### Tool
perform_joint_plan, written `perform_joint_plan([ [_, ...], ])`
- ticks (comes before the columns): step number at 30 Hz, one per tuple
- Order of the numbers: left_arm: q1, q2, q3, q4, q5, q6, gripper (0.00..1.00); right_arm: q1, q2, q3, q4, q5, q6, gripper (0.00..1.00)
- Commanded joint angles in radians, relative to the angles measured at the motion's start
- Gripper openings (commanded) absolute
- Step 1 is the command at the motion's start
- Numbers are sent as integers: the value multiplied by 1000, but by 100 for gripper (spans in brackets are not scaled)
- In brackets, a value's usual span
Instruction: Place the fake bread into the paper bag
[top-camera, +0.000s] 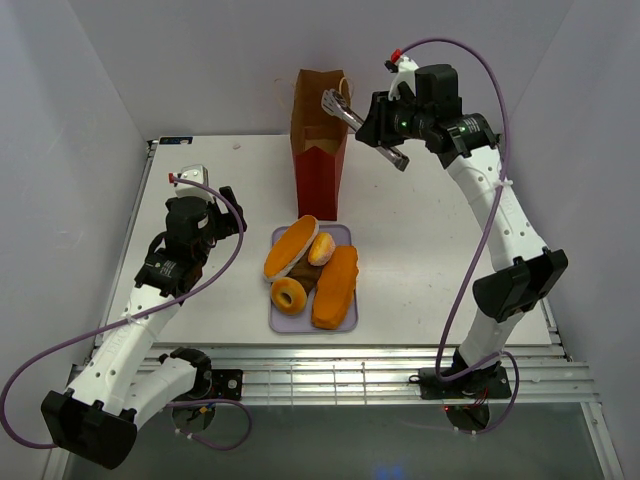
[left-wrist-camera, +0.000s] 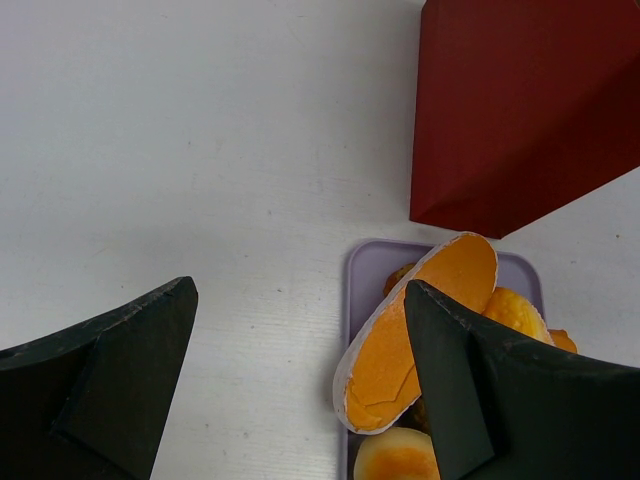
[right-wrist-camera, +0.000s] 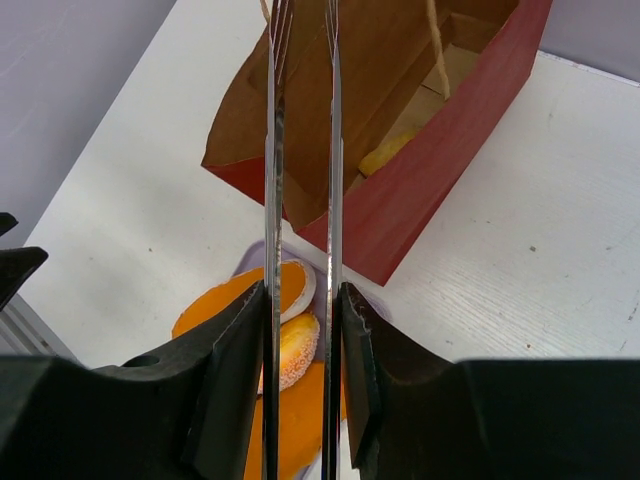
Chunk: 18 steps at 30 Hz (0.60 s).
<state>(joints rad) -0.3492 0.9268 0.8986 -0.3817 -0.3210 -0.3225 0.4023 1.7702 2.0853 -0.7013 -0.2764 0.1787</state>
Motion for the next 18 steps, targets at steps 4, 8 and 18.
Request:
perform_joint_plan([
  [4,-7,-17,10,9,3,-1,95,4,-129,-50,51,-60,-1,39],
  [8,-7,-16,11,9,-3,0,96,15,-187,-128,69,-101,15,39],
  [18,-7,-19,6,9,-26,8,74,170,-327,-300,46,-14,-13,41],
])
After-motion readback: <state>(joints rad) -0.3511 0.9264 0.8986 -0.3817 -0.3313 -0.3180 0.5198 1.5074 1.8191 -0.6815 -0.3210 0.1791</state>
